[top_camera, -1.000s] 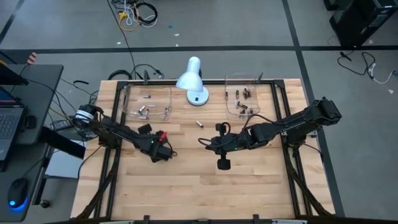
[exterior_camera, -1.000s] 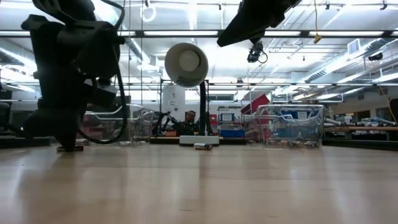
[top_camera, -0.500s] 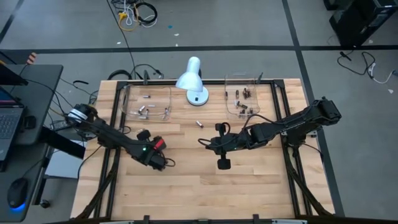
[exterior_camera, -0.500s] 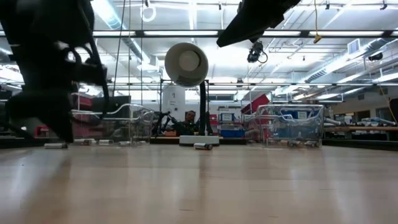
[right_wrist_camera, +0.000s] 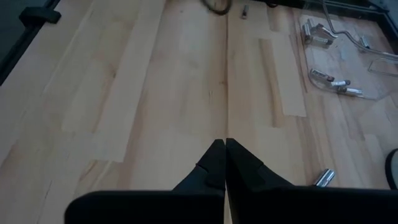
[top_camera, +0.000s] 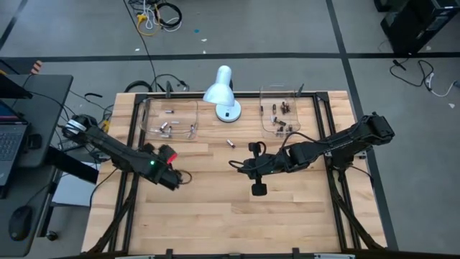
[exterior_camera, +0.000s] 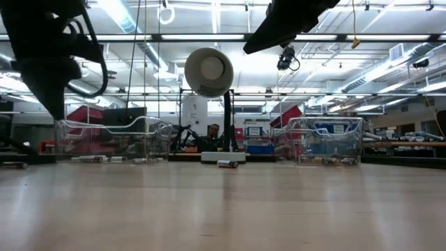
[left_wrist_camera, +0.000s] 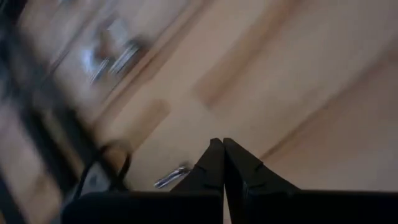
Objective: Sort batteries
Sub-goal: Put the silver battery in the transparent bin
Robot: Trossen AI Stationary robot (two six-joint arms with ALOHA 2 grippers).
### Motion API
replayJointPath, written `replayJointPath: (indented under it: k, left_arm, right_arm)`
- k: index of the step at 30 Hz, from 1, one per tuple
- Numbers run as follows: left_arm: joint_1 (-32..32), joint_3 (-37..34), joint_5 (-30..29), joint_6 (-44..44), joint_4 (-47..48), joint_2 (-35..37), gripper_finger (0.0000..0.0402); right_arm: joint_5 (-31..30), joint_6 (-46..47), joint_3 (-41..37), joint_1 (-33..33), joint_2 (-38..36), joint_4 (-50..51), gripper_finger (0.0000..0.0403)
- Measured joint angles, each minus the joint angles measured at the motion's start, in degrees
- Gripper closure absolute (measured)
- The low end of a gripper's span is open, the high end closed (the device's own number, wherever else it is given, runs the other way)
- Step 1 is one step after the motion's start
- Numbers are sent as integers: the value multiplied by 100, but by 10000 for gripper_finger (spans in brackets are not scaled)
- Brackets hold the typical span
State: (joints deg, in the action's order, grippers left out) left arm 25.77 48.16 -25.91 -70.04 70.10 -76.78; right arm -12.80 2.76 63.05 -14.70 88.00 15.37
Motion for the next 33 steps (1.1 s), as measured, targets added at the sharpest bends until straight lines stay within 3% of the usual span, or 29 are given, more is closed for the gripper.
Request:
replayJointPath:
  k: [3, 5, 8, 12, 17, 23, 28, 30, 33]
  left_arm:
    - [-168, 114, 486, -1007, 714, 121, 401]
    - [-280, 116, 1058, -1166, 1008, 154, 401]
    - [-300, 32, 1752, -942, 932, 145, 399]
    - [-140, -57, 2525, 150, 102, 139, 383]
    - [347, -58, 2585, 1236, 18, 140, 349]
    - [723, -85, 3054, 923, 305, 145, 287]
    - [1353, -397, 2977, 1133, -701, 143, 236]
    - [1671, -557, 2959, 1160, -1317, 143, 229]
    - [2106, -692, 2965, 848, -1460, 140, 228]
  right_arm:
    - [0, 0, -6, 25, 0, -7, 403]
    - [1, -16, -92, 55, 0, -113, 403]
    - [64, -93, -364, 136, 0, -414, 403]
    - [407, 43, -883, 262, 0, -1002, 403]
    - [927, 332, -1390, 328, 5, -1921, 403]
    - [1119, 562, -1580, 258, 5, -2743, 403]
    - [1119, 523, -1582, 116, 5, -3181, 403]
    - [1119, 516, -1582, 70, 5, -3283, 403]
    - [1115, 495, -1582, 13, 5, -3327, 403]
